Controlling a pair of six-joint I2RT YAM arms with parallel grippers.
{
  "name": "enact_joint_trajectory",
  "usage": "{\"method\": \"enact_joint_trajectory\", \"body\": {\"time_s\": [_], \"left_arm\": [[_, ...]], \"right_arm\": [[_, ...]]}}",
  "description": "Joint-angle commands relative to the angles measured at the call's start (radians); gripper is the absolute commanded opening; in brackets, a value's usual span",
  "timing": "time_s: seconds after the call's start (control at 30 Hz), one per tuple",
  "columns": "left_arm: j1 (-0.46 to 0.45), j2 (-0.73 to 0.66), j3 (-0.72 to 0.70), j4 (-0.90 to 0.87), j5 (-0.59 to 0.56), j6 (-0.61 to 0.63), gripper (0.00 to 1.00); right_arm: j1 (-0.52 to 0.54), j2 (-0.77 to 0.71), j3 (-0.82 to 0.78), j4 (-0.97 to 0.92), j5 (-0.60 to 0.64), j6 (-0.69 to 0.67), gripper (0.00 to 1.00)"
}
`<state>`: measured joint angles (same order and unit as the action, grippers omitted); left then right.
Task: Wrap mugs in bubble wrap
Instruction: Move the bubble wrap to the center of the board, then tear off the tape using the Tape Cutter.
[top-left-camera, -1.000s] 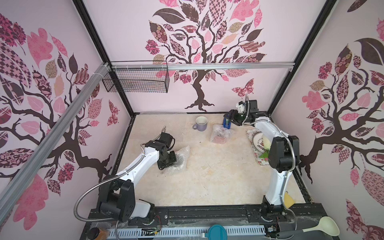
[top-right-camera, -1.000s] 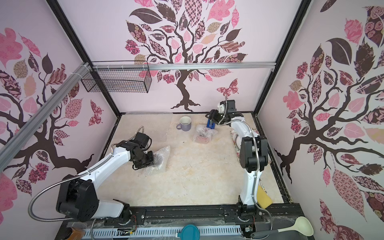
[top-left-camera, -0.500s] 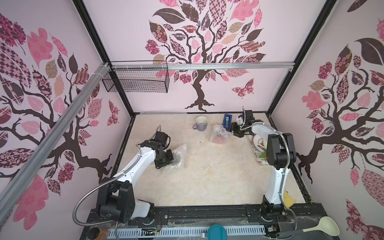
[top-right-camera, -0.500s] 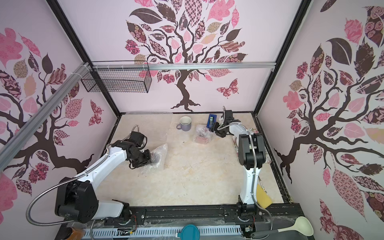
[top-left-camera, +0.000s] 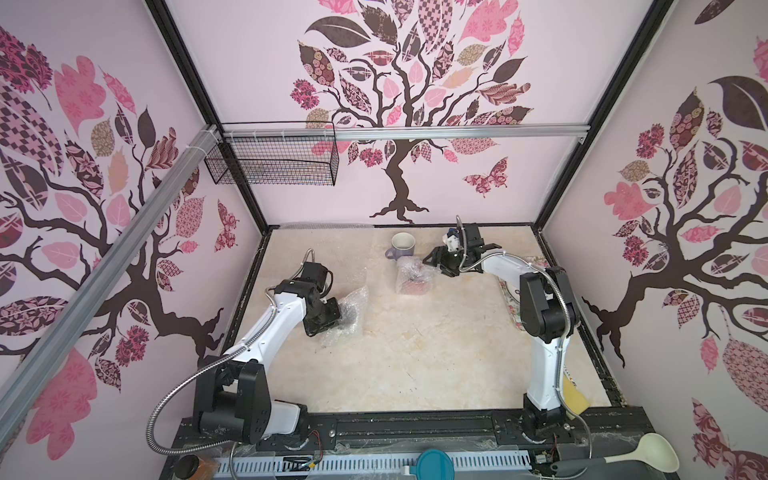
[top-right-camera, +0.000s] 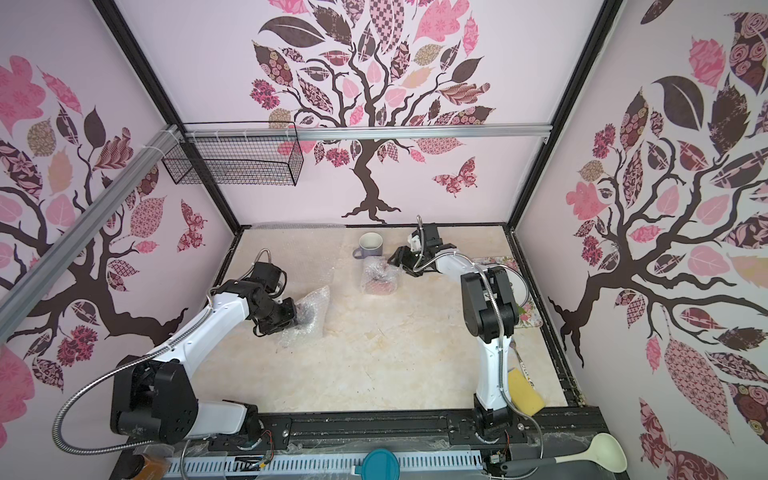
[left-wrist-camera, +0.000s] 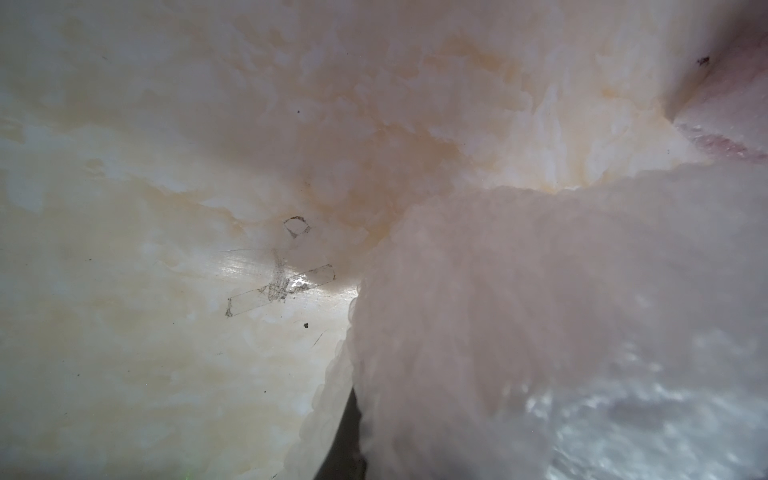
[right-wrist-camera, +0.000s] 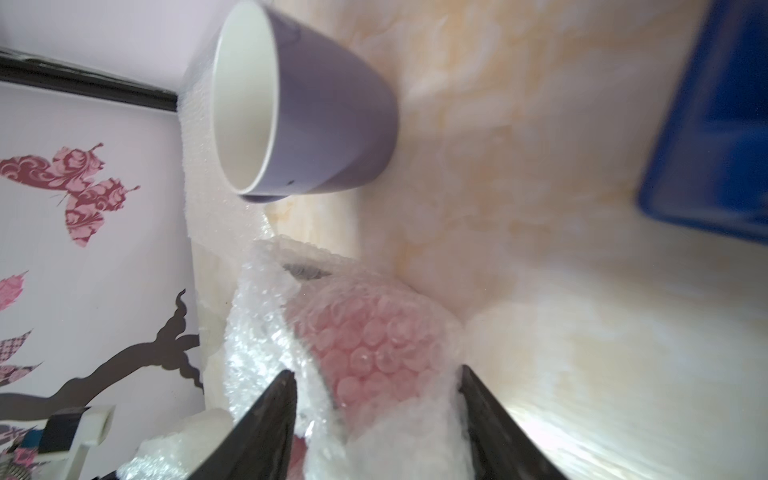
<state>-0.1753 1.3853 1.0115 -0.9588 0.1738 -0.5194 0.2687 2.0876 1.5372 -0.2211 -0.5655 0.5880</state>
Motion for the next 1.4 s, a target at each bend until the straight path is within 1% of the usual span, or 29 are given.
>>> {"method": "enact_joint_trajectory", "body": {"time_s": [0.0, 0.07, 0.2, 0.27, 0.33, 0.4, 0.57, 0.77, 1.07, 1.37], "left_arm": [[0.005, -0.003, 0.014, 0.024, 0.025, 0.021, 0.0], [0.005, -0.003, 0.017, 0.023, 0.026, 0.021, 0.0], [0.005, 0.005, 0.024, 0.019, 0.049, 0.032, 0.0], [0.006, 0.007, 0.021, 0.02, 0.063, 0.03, 0.0], [0.005, 0.008, 0.017, 0.022, 0.069, 0.03, 0.0], [0.006, 0.01, 0.016, 0.019, 0.074, 0.03, 0.0], [0.005, 0.011, 0.022, 0.006, 0.08, 0.038, 0.0], [0.006, 0.007, 0.026, -0.01, 0.08, 0.047, 0.0], [0.006, 0.012, 0.034, -0.014, 0.081, 0.053, 0.0], [0.005, 0.011, 0.022, -0.014, 0.076, 0.058, 0.0]], "right_arm": [[-0.036, -0.024, 0.068, 0.015, -0.005, 0.029, 0.68], [-0.066, -0.036, 0.113, -0.036, -0.005, -0.001, 0.7], [-0.13, -0.067, 0.144, -0.106, 0.013, -0.061, 0.72], [-0.169, -0.072, 0.137, -0.112, 0.023, -0.08, 0.73], [-0.201, -0.06, 0.14, -0.101, 0.001, -0.084, 0.73], [-0.216, -0.035, 0.163, -0.104, -0.003, -0.105, 0.73], [-0.225, 0.062, 0.242, -0.084, -0.053, -0.123, 0.73], [-0.225, 0.156, 0.308, -0.065, -0.09, -0.102, 0.67], [-0.225, 0.171, 0.28, -0.046, -0.058, -0.088, 0.65], [-0.225, 0.164, 0.213, -0.007, -0.057, -0.073, 0.65]]}}
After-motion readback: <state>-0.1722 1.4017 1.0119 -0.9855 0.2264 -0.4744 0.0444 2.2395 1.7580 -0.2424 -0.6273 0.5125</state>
